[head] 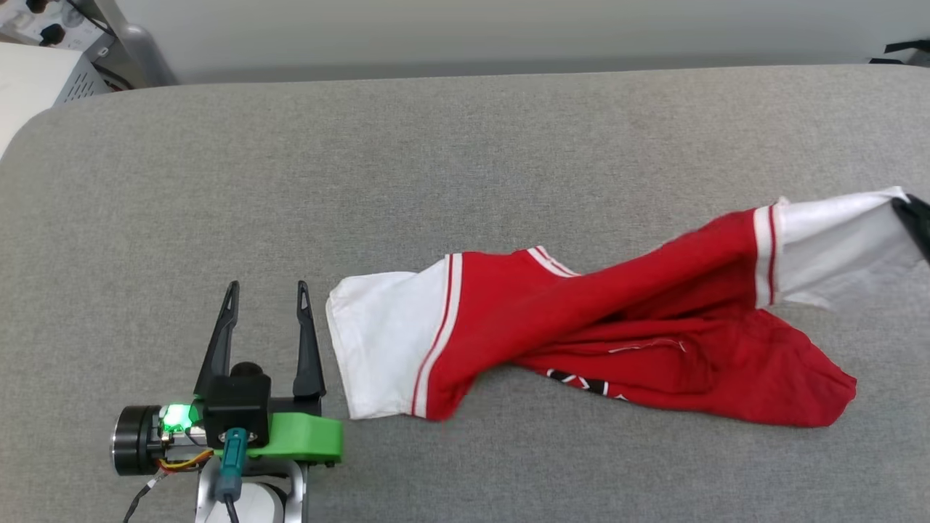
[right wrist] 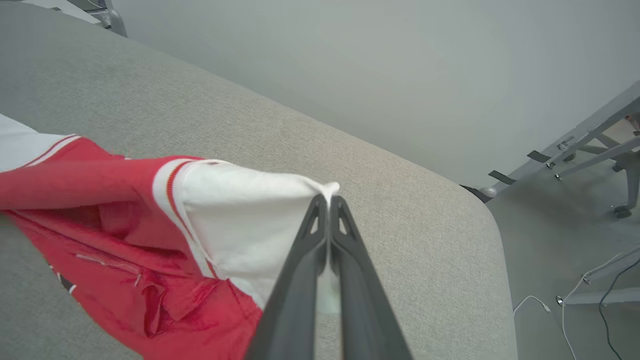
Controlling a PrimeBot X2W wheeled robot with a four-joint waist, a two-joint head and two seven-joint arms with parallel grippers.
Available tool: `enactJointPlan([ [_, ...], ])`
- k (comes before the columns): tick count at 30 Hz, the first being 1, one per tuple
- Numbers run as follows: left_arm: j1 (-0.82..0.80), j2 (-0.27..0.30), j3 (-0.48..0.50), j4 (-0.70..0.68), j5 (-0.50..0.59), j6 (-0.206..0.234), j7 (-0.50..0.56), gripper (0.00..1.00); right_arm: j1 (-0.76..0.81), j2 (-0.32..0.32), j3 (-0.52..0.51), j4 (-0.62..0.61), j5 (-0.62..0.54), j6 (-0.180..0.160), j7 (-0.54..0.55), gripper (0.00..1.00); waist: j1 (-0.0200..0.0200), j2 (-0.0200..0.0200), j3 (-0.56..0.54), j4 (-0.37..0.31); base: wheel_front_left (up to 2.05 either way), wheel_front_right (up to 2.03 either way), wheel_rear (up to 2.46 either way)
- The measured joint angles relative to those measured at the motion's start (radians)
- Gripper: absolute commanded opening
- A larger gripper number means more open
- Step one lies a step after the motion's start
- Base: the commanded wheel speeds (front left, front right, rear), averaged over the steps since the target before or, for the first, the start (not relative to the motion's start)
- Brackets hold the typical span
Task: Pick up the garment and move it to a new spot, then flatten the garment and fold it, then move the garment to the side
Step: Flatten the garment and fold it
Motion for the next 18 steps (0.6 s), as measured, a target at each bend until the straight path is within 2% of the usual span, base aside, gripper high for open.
enactJointPlan([
  [4,-0.006,-0.007,-0.005,-0.003,0.011,-0.009,0.000,1.00,0.000,0.002,-0.040,0.030,0.012,0.000,0.012,0.00,0.0000,0.0000,0.019,0.001,0.00,0.00,0.00],
  [9,-0.026,-0.018,-0.008,-0.005,0.015,-0.016,0.000,1.00,-0.030,-0.003,-0.040,0.120,0.035,0.000,0.040,0.00,0.0000,0.0000,0.059,0.017,0.00,0.00,0.00],
  [18,-0.094,-0.041,-0.021,-0.008,0.022,-0.032,0.000,1.00,-0.225,-0.023,0.006,0.465,0.054,0.000,0.057,0.00,0.0000,0.0000,0.155,0.064,0.00,0.00,0.00],
])
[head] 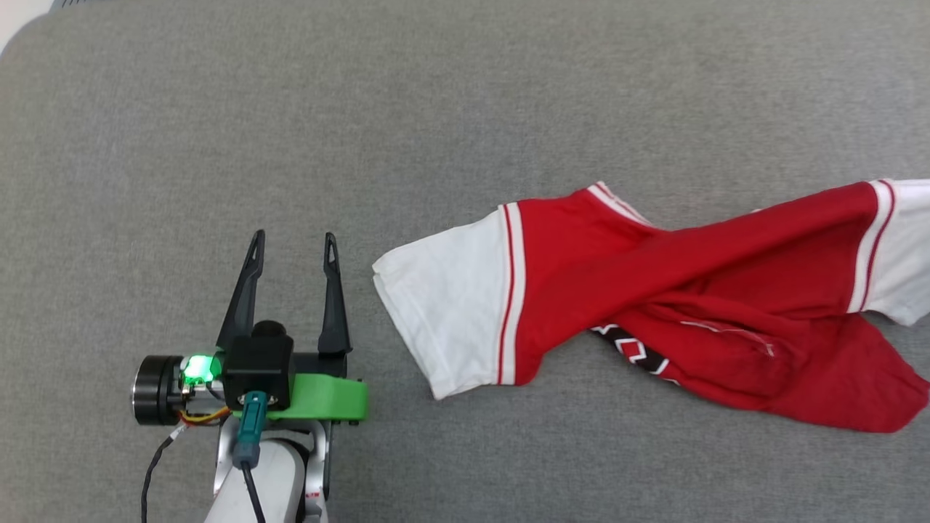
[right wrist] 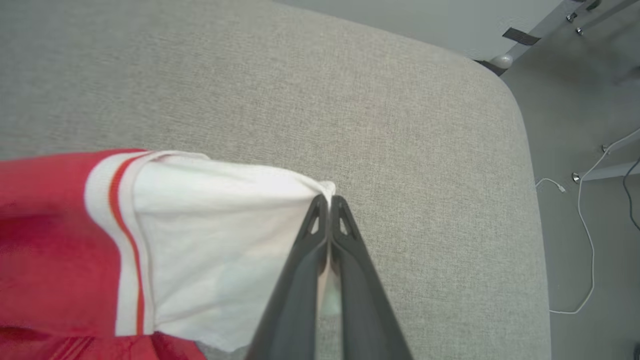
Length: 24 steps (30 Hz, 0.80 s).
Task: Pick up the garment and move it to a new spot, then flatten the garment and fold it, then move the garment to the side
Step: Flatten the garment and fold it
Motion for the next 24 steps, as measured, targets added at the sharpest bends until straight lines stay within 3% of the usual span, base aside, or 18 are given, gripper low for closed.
enactJointPlan([
  [9,-0.040,-0.012,-0.004,-0.001,0.007,-0.004,0.000,1.00,-0.125,0.058,0.106,0.307,-0.056,0.000,-0.030,0.00,0.0000,0.0000,0.085,0.046,0.00,0.00,0.00],
  [15,-0.049,-0.015,-0.001,0.006,0.007,-0.004,0.000,1.00,-0.176,0.061,0.121,0.411,-0.047,-0.001,-0.091,0.00,0.0000,-0.0001,0.100,0.066,0.00,0.00,0.00],
  [16,-0.049,-0.014,0.003,0.010,0.007,-0.004,0.000,1.00,-0.179,0.062,0.132,0.420,-0.049,-0.001,-0.156,1.00,0.0000,0.0000,0.091,0.065,0.00,0.00,0.00],
  [24,-0.035,0.003,0.031,0.008,0.006,-0.008,0.000,1.00,-0.143,0.092,0.072,0.352,-0.136,0.000,-0.436,1.00,0.0000,0.0000,0.023,0.039,0.00,0.00,0.00],
])
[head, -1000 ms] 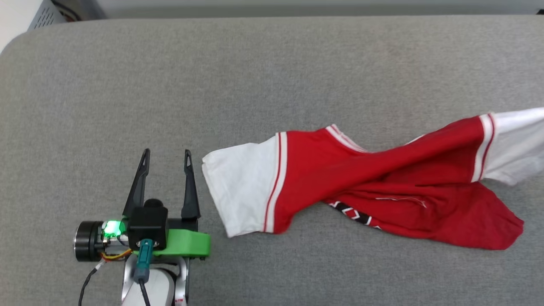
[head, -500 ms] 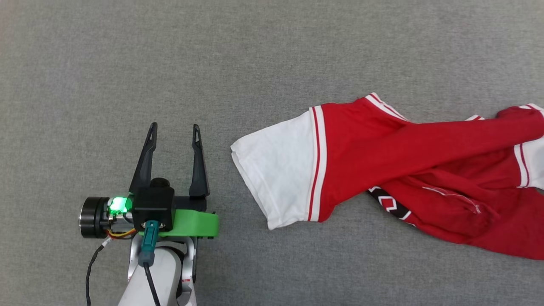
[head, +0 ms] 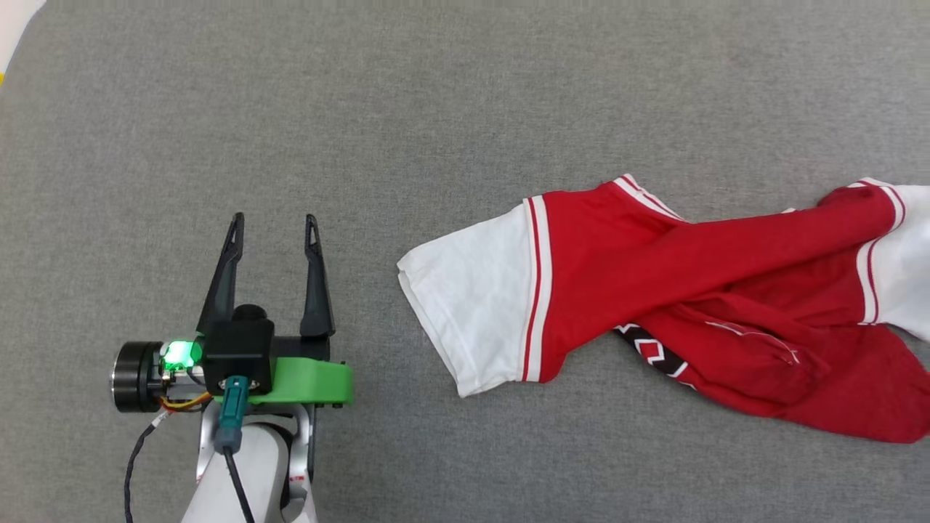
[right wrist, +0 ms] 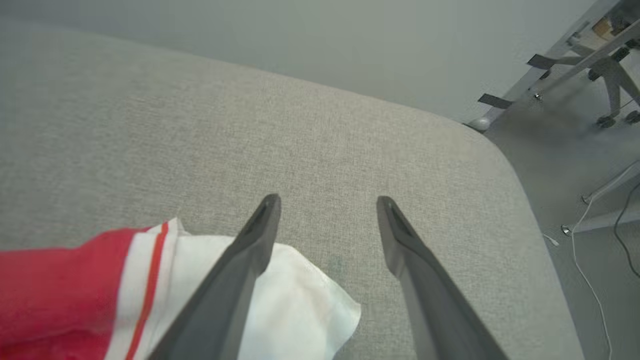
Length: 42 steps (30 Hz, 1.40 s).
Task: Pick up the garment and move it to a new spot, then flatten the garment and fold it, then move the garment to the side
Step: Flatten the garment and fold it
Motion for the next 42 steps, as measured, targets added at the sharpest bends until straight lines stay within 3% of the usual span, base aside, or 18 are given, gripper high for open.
enactJointPlan([
  [4,0.000,0.024,0.016,-0.010,-0.002,-0.020,0.000,1.00,0.066,0.046,-0.108,-0.092,-0.083,0.000,-0.102,1.00,0.0000,0.0000,-0.036,-0.022,0.00,0.00,0.00],
  [5,-0.007,0.037,0.027,-0.017,-0.013,-0.041,0.000,1.00,0.115,0.098,-0.178,-0.169,-0.143,0.000,-0.134,1.00,0.0000,0.0000,-0.052,-0.035,0.00,0.00,0.00],
  [8,-0.039,0.061,0.038,-0.020,-0.027,-0.088,0.000,1.00,0.197,0.195,-0.247,-0.307,-0.209,0.000,-0.146,1.00,0.0000,0.0000,-0.072,-0.051,0.00,0.00,0.00],
  [14,-0.148,0.117,0.034,0.060,-0.070,-0.207,0.000,1.00,0.350,0.370,-0.292,-0.578,-0.307,0.000,-0.142,1.00,0.0000,0.0000,-0.103,-0.076,0.00,0.00,0.00],
  [18,-0.246,0.150,0.007,0.121,-0.095,-0.291,0.076,1.00,0.418,0.433,-0.273,-0.702,-0.335,0.000,-0.132,1.00,0.0000,0.0000,-0.118,-0.091,0.00,0.00,0.00],
  [22,-0.339,0.165,-0.036,0.161,-0.174,-0.344,0.240,1.00,0.458,0.457,-0.251,-0.763,-0.353,0.000,-0.121,1.00,0.0000,0.0000,-0.126,-0.102,0.00,0.00,0.00],
  [25,-0.396,0.188,-0.092,0.186,-0.284,-0.358,0.394,1.00,0.477,0.459,-0.235,-0.776,-0.358,0.000,-0.115,1.00,0.0000,0.0000,-0.127,-0.111,0.00,0.00,0.00],
  [33,-0.552,0.344,-0.402,0.174,-0.586,-0.362,0.799,1.00,0.494,0.455,-0.207,-0.774,-0.368,0.000,-0.115,1.00,0.0000,0.0000,-0.117,-0.126,0.00,0.00,0.00],
  [38,-0.612,0.415,-0.559,0.192,-0.693,-0.362,0.909,1.00,0.490,0.449,-0.194,-0.762,-0.368,0.000,-0.116,1.00,0.0000,0.0000,-0.104,-0.137,0.00,0.00,0.00],
  [42,-0.648,0.429,-0.667,0.243,-0.741,-0.362,0.939,1.00,0.478,0.445,-0.179,-0.748,-0.368,0.000,-0.125,1.00,0.0000,0.0000,-0.088,-0.148,0.00,0.00,0.00],
])
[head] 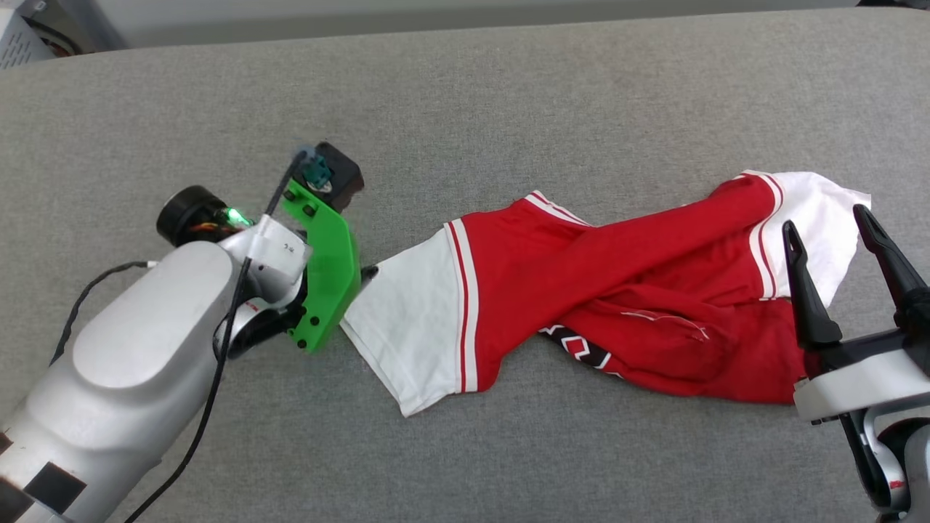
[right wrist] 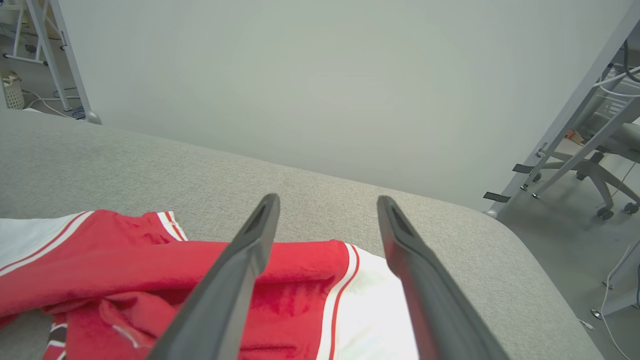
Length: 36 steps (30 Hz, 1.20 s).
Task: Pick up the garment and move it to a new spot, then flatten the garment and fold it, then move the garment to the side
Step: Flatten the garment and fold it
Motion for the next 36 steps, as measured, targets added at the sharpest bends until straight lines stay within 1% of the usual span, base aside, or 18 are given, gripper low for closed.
enactJointPlan([
  [7,-0.040,0.006,-0.153,0.114,-0.045,0.000,0.005,1.00,-0.040,-0.002,0.022,0.026,0.002,0.000,-0.017,1.00,0.0000,0.0000,0.037,-0.021,0.00,0.00,0.00],
  [11,-0.076,0.009,-0.205,0.165,-0.081,-0.001,-0.005,1.00,-0.062,-0.005,0.028,0.040,0.002,0.000,-0.026,1.00,0.0000,0.0000,0.061,-0.032,0.00,0.00,0.00],
  [14,-0.103,0.009,-0.249,0.183,-0.088,-0.005,-0.015,1.00,-0.074,-0.006,0.032,0.050,0.002,0.000,-0.028,1.00,-0.0001,0.0000,0.074,-0.039,0.00,0.00,0.00],
  [15,-0.114,0.010,-0.269,0.186,-0.089,-0.005,-0.017,0.63,-0.075,-0.006,0.033,0.053,0.002,0.000,-0.031,1.00,-0.0001,0.0000,0.077,-0.041,0.00,0.00,0.00],
  [16,-0.121,0.012,-0.283,0.188,-0.091,-0.005,-0.024,0.29,-0.075,-0.006,0.034,0.056,0.002,0.000,-0.031,1.00,-0.0001,0.0000,0.079,-0.042,0.00,0.00,0.00],
  [17,-0.128,0.014,-0.298,0.189,-0.098,-0.005,-0.035,0.00,-0.076,-0.007,0.034,0.059,0.002,0.000,-0.032,1.00,0.0000,0.0000,0.080,-0.044,0.00,0.00,0.00],
  [19,-0.134,0.018,-0.313,0.191,-0.108,-0.005,-0.074,0.00,-0.076,-0.007,0.033,0.063,0.002,0.000,-0.032,1.00,0.0000,0.0000,0.076,-0.045,0.00,0.00,0.00],
  [23,-0.130,0.027,-0.331,0.216,-0.101,-0.005,-0.220,0.00,-0.075,-0.010,0.021,0.072,0.003,0.000,-0.032,1.00,0.0000,0.0000,0.057,-0.042,0.00,0.00,0.00],
  [26,-0.117,0.046,-0.320,0.237,-0.089,-0.004,-0.328,0.00,-0.070,-0.015,-0.001,0.080,0.010,0.000,-0.030,1.00,0.0000,0.0000,0.036,-0.036,0.00,0.00,0.00],
  [28,-0.102,0.070,-0.298,0.248,-0.087,0.007,-0.398,0.00,-0.067,-0.024,-0.017,0.083,0.017,0.000,-0.021,1.00,0.0000,0.0000,0.021,-0.030,0.00,0.00,0.00],
  [30,-0.090,0.092,-0.274,0.252,-0.087,0.028,-0.458,0.00,-0.067,-0.035,-0.040,0.083,0.023,0.000,-0.012,1.00,0.0001,0.0000,0.009,-0.022,0.00,0.00,0.00],
  [33,-0.076,0.124,-0.246,0.238,-0.083,0.067,-0.528,0.00,-0.067,-0.071,-0.064,0.080,0.035,0.000,0.012,1.00,0.0000,0.0000,-0.006,-0.006,0.00,0.00,0.00],
  [34,-0.051,0.152,-0.212,0.198,-0.092,0.111,-0.573,0.00,-0.075,-0.122,-0.069,0.073,0.052,0.000,0.054,1.00,0.0000,0.0000,-0.016,0.011,0.00,0.00,0.00],
  [36,-0.037,0.175,-0.198,0.169,-0.095,0.138,-0.595,0.00,-0.095,-0.168,-0.063,0.067,0.072,0.000,0.096,1.00,0.0000,0.0000,-0.020,0.023,0.00,0.00,0.00],
])
